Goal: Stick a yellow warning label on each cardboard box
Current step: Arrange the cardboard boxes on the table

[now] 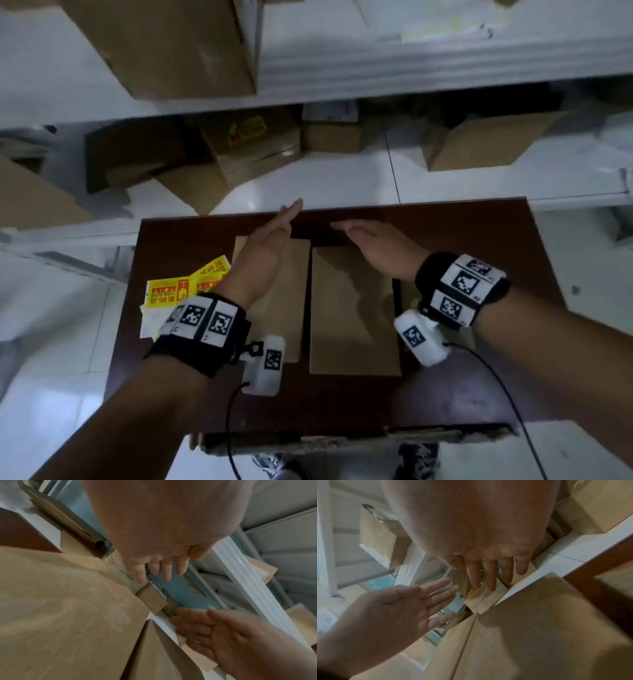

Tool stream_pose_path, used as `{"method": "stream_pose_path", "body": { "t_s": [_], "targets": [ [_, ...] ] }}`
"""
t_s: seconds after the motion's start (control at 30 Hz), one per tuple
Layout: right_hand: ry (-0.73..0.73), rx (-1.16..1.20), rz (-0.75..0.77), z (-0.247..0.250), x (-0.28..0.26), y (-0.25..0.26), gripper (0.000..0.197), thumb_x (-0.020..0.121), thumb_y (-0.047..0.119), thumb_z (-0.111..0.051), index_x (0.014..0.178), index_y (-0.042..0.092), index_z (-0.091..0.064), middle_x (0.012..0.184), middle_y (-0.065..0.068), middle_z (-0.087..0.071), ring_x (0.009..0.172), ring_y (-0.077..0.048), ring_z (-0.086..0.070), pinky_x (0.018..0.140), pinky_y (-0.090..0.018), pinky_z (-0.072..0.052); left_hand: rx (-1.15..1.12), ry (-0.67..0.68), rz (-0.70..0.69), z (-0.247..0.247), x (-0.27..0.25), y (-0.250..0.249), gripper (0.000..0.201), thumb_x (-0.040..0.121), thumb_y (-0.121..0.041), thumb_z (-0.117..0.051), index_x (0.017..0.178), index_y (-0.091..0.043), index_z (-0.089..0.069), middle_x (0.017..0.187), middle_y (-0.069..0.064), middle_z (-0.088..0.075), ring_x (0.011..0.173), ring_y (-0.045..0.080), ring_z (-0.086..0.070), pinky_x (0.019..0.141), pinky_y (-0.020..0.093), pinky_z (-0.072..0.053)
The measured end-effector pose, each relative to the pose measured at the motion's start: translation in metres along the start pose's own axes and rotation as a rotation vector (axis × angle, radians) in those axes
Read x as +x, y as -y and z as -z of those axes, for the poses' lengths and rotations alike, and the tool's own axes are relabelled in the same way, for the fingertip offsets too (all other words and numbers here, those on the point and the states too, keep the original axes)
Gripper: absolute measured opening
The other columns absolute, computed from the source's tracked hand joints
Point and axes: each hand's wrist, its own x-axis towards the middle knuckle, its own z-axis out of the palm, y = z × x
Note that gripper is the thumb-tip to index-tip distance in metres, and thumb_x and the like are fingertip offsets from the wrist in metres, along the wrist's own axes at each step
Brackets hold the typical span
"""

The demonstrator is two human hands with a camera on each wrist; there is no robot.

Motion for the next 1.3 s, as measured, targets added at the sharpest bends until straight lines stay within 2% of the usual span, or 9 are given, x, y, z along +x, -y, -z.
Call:
{"method": "stream_pose_path", "body": {
  "t_s": [0.17,0.43,0.57,0.63,0.73,0.87,1.0,1.13,1.3],
  "targets": [
    [0.023,-0.010,0.093,-0.018,0.009,-0.011,0.041,0.110,0.034,-0.030,0.144,0.028,-0.053,0.150,0.014,-0.048,0.136,-0.001,-0.041,0.105,-0.016,-0.026,-0.011,0.003,-0.131,0.008,0.011,0.024,0.041,0.109,-0.018,-0.028,0.147,-0.022,-0.044,0.152,-0.010,-0.043,0.141,0.002,-0.036,0.121,0.035,-0.026],
    [-0.091,-0.189,0.318,-0.041,-0.022,0.002,0.043,0.110,0.025,-0.027,0.141,0.021,-0.057,0.145,0.010,-0.051,0.135,-0.008,-0.043,0.103,-0.018,-0.027,-0.071,-0.089,-0.223,0.007,-0.024,0.032,0.043,0.100,-0.044,-0.049,0.139,-0.025,-0.052,0.149,-0.001,-0.046,0.142,0.017,-0.038,0.116,0.040,-0.033],
    [-0.216,-0.265,0.348,-0.053,-0.072,0.016,0.043,0.110,0.019,-0.029,0.149,0.017,-0.048,0.155,-0.001,-0.044,0.144,-0.017,-0.038,0.105,-0.015,-0.023,-0.004,-0.079,-0.276,0.003,-0.061,0.018,0.042,0.106,-0.024,-0.035,0.146,-0.019,-0.047,0.154,-0.001,-0.041,0.144,0.015,-0.033,0.117,0.039,-0.031],
    [-0.202,-0.158,0.329,-0.061,-0.093,0.022,0.044,0.109,0.026,-0.031,0.148,0.016,-0.050,0.154,-0.001,-0.047,0.143,-0.016,-0.041,0.115,-0.020,-0.022,0.043,-0.067,-0.299,0.001,-0.083,0.010,0.043,0.106,-0.017,-0.032,0.147,-0.017,-0.045,0.155,0.000,-0.039,0.144,0.015,-0.032,0.116,0.037,-0.031],
    [-0.205,-0.182,0.290,-0.076,-0.109,0.018,0.044,0.109,0.021,-0.030,0.148,0.015,-0.049,0.154,-0.005,-0.048,0.143,-0.019,-0.043,0.121,-0.033,-0.026,0.001,-0.086,-0.226,-0.003,-0.106,0.009,0.043,0.106,-0.023,-0.035,0.147,-0.016,-0.045,0.156,0.002,-0.038,0.145,0.018,-0.032,0.111,0.032,-0.032],
    [-0.222,-0.236,0.236,-0.089,-0.115,0.016,0.043,0.110,0.019,-0.029,0.148,0.014,-0.049,0.155,-0.006,-0.046,0.143,-0.021,-0.042,0.117,-0.030,-0.028,-0.058,-0.115,-0.173,-0.003,-0.105,0.028,0.045,0.102,-0.035,-0.041,0.145,-0.023,-0.049,0.153,-0.001,-0.044,0.139,0.015,-0.040,0.117,0.041,-0.031],
    [-0.198,-0.276,0.210,-0.092,-0.097,0.017,0.044,0.111,0.016,-0.026,0.150,0.013,-0.046,0.158,-0.008,-0.041,0.146,-0.024,-0.037,0.116,-0.030,-0.027,-0.148,-0.160,-0.053,-0.003,-0.089,0.042,0.054,0.095,-0.047,-0.052,0.143,-0.022,-0.052,0.150,0.000,-0.048,0.133,0.015,-0.045,0.113,0.036,-0.033],
    [-0.176,-0.257,0.206,-0.096,-0.084,0.017,0.045,0.111,0.023,-0.024,0.150,0.018,-0.047,0.161,-0.005,-0.036,0.149,-0.022,-0.031,0.115,-0.028,-0.023,-0.090,-0.262,0.014,-0.001,-0.083,0.042,0.047,0.102,-0.033,-0.048,0.142,-0.008,-0.050,0.141,0.002,-0.050,0.130,0.019,-0.048,0.102,0.027,-0.037],
    [-0.147,-0.428,0.178,-0.110,-0.094,0.013,0.047,0.110,0.016,-0.024,0.153,0.019,-0.042,0.163,-0.006,-0.032,0.150,-0.024,-0.030,0.117,-0.030,-0.024,0.359,-0.323,0.058,0.015,-0.086,0.075,0.038,0.099,-0.016,-0.050,0.134,-0.008,-0.059,0.136,0.016,-0.059,0.125,0.035,-0.056,0.103,0.040,-0.046]
  ]
}}
